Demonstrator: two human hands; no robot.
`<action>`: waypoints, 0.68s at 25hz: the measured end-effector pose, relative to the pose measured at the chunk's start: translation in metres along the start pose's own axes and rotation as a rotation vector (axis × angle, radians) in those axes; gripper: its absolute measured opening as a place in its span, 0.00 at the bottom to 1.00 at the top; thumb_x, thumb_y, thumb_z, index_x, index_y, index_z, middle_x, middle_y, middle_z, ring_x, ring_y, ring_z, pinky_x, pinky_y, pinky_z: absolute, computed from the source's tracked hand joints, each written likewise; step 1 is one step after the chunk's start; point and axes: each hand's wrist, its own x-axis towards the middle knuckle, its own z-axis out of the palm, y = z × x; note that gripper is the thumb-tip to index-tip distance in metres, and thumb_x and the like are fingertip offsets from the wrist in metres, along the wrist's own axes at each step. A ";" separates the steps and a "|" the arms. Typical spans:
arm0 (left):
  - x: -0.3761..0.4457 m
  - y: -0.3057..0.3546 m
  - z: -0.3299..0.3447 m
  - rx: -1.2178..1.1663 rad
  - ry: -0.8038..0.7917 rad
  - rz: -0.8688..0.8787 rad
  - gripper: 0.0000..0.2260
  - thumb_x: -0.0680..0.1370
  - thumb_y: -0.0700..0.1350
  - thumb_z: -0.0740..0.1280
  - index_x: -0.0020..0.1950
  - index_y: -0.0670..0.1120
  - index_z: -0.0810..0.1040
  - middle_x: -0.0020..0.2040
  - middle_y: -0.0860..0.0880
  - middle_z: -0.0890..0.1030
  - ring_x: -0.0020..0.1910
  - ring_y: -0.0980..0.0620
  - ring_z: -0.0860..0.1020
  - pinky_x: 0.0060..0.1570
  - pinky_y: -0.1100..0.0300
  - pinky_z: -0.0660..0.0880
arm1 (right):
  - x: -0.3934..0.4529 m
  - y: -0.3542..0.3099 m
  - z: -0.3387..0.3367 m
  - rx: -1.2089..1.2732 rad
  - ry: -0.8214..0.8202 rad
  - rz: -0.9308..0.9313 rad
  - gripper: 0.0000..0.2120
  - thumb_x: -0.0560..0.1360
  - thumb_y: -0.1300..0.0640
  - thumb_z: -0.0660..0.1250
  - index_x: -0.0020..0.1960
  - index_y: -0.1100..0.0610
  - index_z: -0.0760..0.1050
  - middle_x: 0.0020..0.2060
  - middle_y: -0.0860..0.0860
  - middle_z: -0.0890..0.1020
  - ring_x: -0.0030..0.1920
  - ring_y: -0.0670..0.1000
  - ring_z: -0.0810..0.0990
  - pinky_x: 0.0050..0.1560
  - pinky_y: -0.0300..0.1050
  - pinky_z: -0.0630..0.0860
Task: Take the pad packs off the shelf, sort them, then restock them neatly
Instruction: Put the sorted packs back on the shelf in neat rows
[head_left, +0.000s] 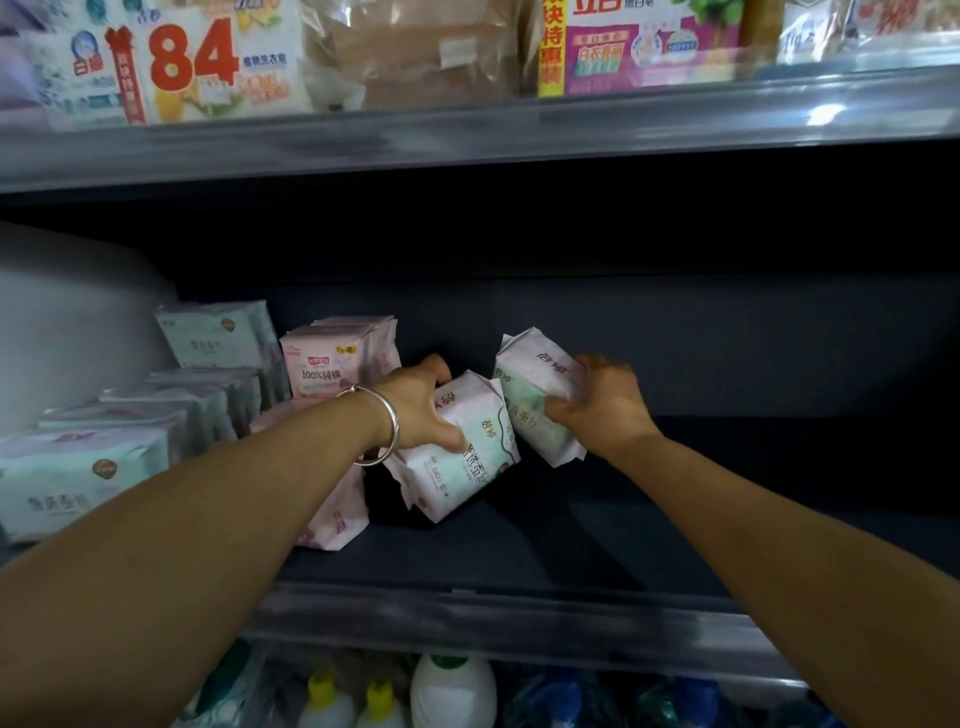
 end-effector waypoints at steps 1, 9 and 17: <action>0.001 0.001 0.001 0.013 0.003 -0.018 0.31 0.67 0.54 0.74 0.64 0.49 0.65 0.51 0.49 0.75 0.47 0.51 0.76 0.40 0.60 0.74 | 0.000 0.001 0.000 -0.008 0.003 0.004 0.21 0.70 0.54 0.69 0.59 0.62 0.70 0.54 0.56 0.75 0.59 0.58 0.71 0.56 0.49 0.75; 0.015 0.017 0.005 -0.043 0.072 -0.180 0.35 0.70 0.56 0.70 0.69 0.45 0.59 0.50 0.48 0.74 0.47 0.47 0.75 0.44 0.59 0.72 | -0.002 0.017 -0.004 -0.101 0.049 -0.048 0.24 0.72 0.52 0.67 0.64 0.61 0.68 0.59 0.54 0.73 0.62 0.55 0.66 0.53 0.36 0.61; 0.027 0.015 0.004 -0.167 0.116 -0.283 0.36 0.72 0.54 0.68 0.74 0.48 0.52 0.64 0.44 0.70 0.59 0.41 0.72 0.56 0.52 0.73 | 0.006 0.018 -0.016 0.202 -0.024 0.081 0.16 0.70 0.58 0.70 0.55 0.63 0.73 0.48 0.54 0.77 0.47 0.52 0.77 0.42 0.42 0.77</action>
